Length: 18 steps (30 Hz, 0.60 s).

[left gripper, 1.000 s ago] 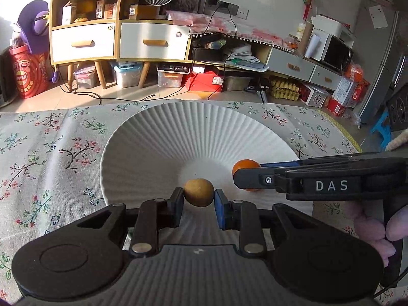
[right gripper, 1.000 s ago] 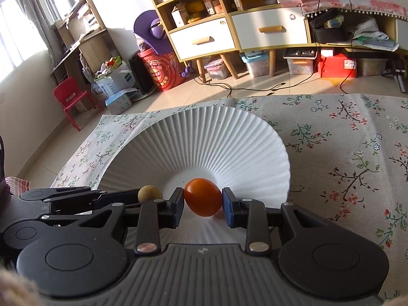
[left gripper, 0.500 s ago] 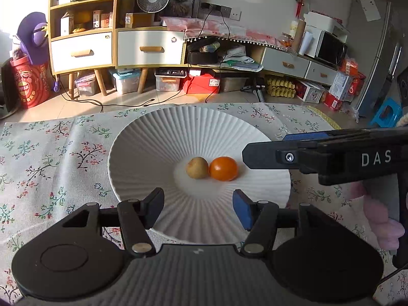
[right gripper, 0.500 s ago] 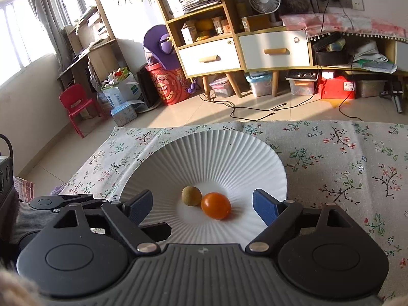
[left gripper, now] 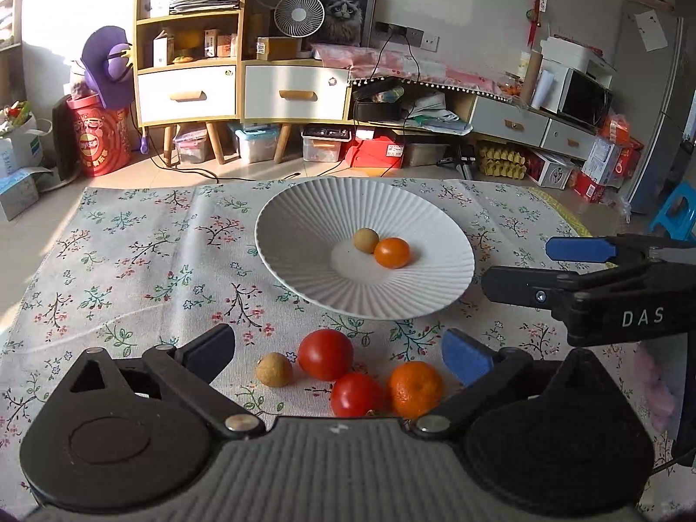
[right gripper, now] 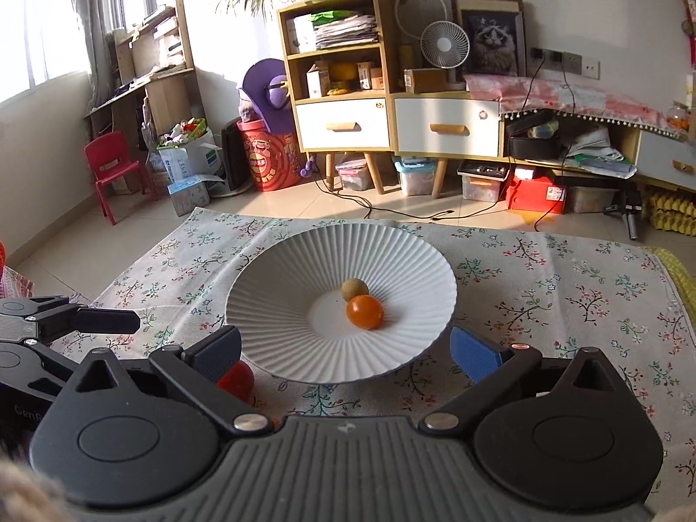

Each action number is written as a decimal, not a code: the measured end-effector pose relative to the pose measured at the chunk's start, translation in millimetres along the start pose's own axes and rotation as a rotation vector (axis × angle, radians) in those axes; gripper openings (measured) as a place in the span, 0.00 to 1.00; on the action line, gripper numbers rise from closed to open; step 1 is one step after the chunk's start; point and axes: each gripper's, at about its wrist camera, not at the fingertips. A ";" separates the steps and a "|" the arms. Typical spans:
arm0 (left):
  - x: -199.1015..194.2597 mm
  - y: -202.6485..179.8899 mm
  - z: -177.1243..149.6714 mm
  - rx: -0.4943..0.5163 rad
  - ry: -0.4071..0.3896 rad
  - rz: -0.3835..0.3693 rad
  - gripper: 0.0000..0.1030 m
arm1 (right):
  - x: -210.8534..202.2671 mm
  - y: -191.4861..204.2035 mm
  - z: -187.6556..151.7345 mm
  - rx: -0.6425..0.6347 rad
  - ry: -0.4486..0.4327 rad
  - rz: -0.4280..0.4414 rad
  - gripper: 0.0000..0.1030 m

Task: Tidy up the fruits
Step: 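Grasp the green lime with the left tool while the right tool grasps a mandarin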

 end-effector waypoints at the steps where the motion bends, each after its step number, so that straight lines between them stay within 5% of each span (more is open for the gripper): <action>1: -2.3 0.6 -3.2 -0.005 0.005 0.008 1.00 | -2.6 1.3 -3.3 -0.005 0.001 -0.004 0.99; 18: -16.7 13.6 -63.1 0.042 0.046 0.072 1.00 | -12.3 14.8 -53.4 -0.052 0.079 0.107 0.99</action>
Point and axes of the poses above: each gripper's, at about its wrist camera, not at the fingertips, and x roughly the way its jaws point, y to its left, z to its top, and after that the axes turned 13 degrees about -z, right-handed
